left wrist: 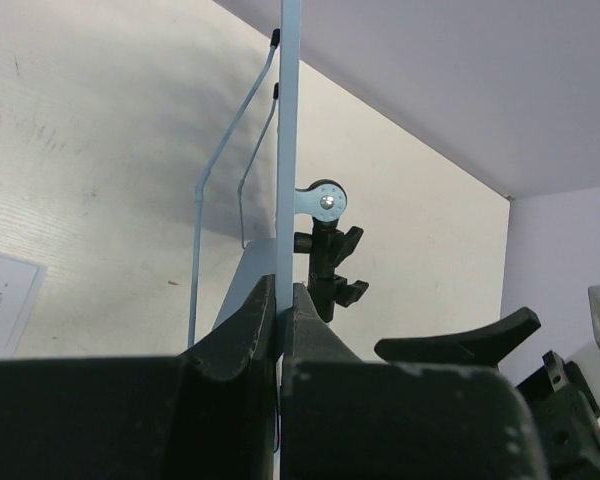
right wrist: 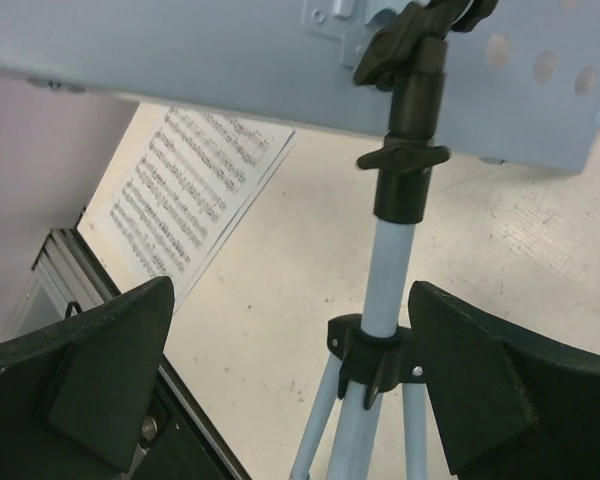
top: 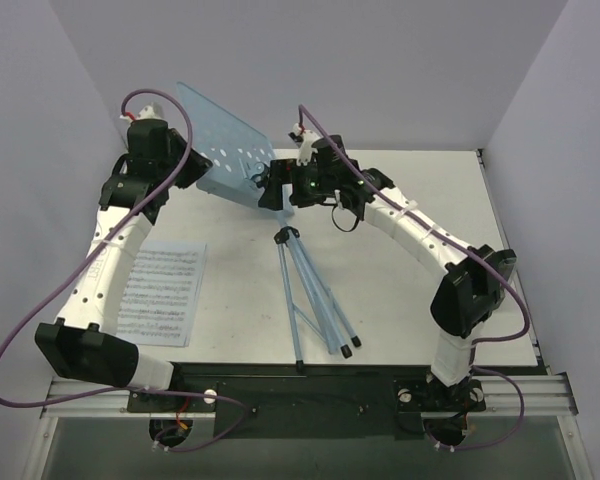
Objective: Pack up the instrument practice props
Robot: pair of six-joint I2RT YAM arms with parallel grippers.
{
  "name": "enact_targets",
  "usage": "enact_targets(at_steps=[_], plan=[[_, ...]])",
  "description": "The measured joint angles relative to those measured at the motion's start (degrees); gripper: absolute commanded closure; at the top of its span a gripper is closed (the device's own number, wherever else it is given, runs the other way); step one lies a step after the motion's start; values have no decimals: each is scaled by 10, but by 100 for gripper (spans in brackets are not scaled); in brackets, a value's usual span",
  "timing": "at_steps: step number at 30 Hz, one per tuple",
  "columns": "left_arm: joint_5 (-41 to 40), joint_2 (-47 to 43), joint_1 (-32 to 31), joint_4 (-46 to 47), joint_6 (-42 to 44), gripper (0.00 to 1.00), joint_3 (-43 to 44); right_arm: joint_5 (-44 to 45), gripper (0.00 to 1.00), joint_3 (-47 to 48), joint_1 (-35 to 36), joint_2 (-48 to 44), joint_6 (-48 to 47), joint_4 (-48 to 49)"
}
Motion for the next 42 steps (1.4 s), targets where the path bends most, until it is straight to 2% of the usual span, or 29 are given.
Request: enact_targets(at_steps=[4,13,16,21,26,29,30,32,35,36,39,41,42], plan=[[-8,0,-2,-13,0,100,12,30,0,-5,30,-11,-26,-19],[-46,0,-9,-68,1,100,55,171,0,-20,97,-6,-115,-97],[-58,0,-9,-80,1,100,63,191,5,-39,108,-19,-131,-121],[-66,0,-9,-88,1,100,69,197,21,-89,105,-41,-134,-154],[-69,1,-9,-92,1,100,73,153,22,-131,95,-42,-125,-164],[-71,1,-10,-94,1,100,74,97,35,-147,85,-38,-120,-163],[-72,2,-11,-95,1,100,76,83,44,-147,84,-36,-121,-161],[-73,3,-14,-96,2,100,80,64,55,-147,82,-32,-123,-156],[-73,5,-16,-99,2,100,88,41,65,-141,74,-24,-130,-153],[-73,6,-16,-99,2,100,92,36,72,-139,73,-21,-136,-153],[-72,13,-17,-99,7,100,106,-7,83,-136,62,-12,-135,-139],[-73,15,-16,-99,10,100,109,-36,100,-136,50,-8,-137,-127],[-72,16,-14,-97,11,100,112,-62,100,-138,40,-7,-133,-119]])
